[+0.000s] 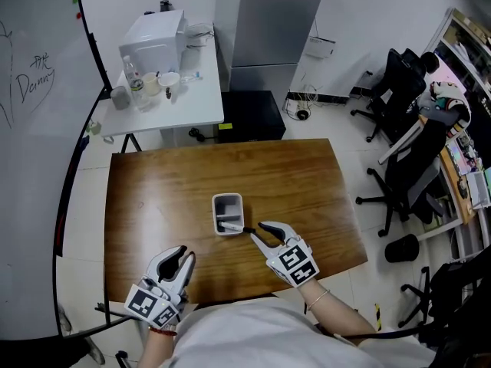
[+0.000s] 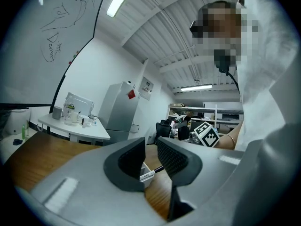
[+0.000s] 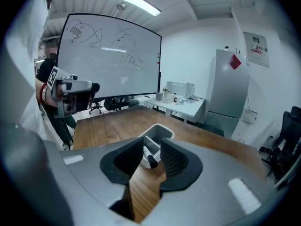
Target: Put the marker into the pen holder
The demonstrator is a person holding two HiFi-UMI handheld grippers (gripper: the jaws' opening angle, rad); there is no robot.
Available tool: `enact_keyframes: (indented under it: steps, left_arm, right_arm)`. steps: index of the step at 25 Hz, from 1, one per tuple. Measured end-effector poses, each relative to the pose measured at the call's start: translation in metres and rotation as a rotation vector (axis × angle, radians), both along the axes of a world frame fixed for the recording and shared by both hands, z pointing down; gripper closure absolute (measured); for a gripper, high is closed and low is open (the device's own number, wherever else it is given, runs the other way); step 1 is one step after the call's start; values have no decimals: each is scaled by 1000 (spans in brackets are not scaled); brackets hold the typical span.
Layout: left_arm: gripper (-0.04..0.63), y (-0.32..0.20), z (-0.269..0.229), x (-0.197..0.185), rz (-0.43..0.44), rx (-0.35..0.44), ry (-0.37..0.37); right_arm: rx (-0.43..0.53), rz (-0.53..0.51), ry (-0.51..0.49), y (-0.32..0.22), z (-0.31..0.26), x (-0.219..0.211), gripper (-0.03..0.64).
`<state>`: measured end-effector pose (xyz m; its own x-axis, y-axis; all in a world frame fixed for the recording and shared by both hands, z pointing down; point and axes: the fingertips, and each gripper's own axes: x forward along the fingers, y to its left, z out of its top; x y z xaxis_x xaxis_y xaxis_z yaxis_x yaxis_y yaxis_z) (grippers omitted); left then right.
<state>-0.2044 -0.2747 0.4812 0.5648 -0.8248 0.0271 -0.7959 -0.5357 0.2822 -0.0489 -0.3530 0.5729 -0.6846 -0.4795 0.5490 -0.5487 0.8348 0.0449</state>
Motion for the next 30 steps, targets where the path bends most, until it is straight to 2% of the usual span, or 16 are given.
enact_keyframes:
  steps: [8, 13, 17, 21, 25, 30]
  left_arm:
    - [538, 20, -6, -10, 50, 19, 9]
    - [538, 38, 1, -26, 58, 15, 24]
    - [538, 48, 5, -29, 84, 7, 2]
    - [538, 53, -4, -19, 98, 32, -27]
    - [538, 66, -16, -9, 86, 51, 19]
    - [538, 83, -24, 12, 70, 54, 10]
  right_arm:
    - [10, 86, -15, 25, -3, -2, 512]
    - [58, 138, -98, 50, -21, -6, 515]
    - [106, 124, -174, 71, -40, -17, 520]
    - [161, 115, -253, 81, -67, -18, 520]
    - [197, 142, -308, 92, -85, -7, 518]
    - [201, 141, -329, 115, -94, 21, 518]
